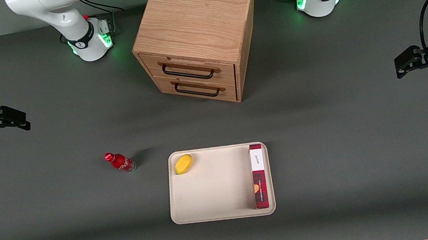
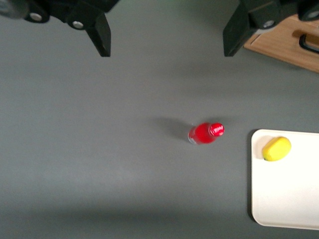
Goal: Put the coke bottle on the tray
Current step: 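Move the right gripper out toward the red Coca-Cola bottle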
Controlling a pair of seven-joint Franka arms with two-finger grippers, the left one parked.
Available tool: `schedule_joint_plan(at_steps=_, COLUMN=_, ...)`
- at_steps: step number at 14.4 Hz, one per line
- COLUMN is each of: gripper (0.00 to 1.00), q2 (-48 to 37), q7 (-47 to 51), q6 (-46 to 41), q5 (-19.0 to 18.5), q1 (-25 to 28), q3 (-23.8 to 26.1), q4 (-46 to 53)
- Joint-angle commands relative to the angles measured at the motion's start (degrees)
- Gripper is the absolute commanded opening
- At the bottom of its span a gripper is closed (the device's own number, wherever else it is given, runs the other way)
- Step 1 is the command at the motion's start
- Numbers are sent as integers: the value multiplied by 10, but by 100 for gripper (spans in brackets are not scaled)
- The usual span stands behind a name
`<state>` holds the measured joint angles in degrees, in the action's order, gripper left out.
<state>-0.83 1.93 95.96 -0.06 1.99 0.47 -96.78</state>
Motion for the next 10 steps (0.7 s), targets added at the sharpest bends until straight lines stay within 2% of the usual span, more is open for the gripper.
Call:
schedule_joint_plan(at_steps=1, gripper=100, q2=-29, q7=17, q6=96, q5=14, q1=1, q3=29, q4=-93)
schedule_joint_plan(at_steps=4, gripper=100, q2=8, q7=54, q6=179, q5=19, q1=3, q3=68, q4=-119)
schedule_joint_plan(at_steps=6, gripper=100, q2=58, q7=64, q6=210, q5=9, q1=4, q3=91, q4=-108)
schedule_joint_plan(at_steps=10, gripper=99, q2=143, q7=63, q6=288, q5=6, q1=5, q3=95, q4=-101)
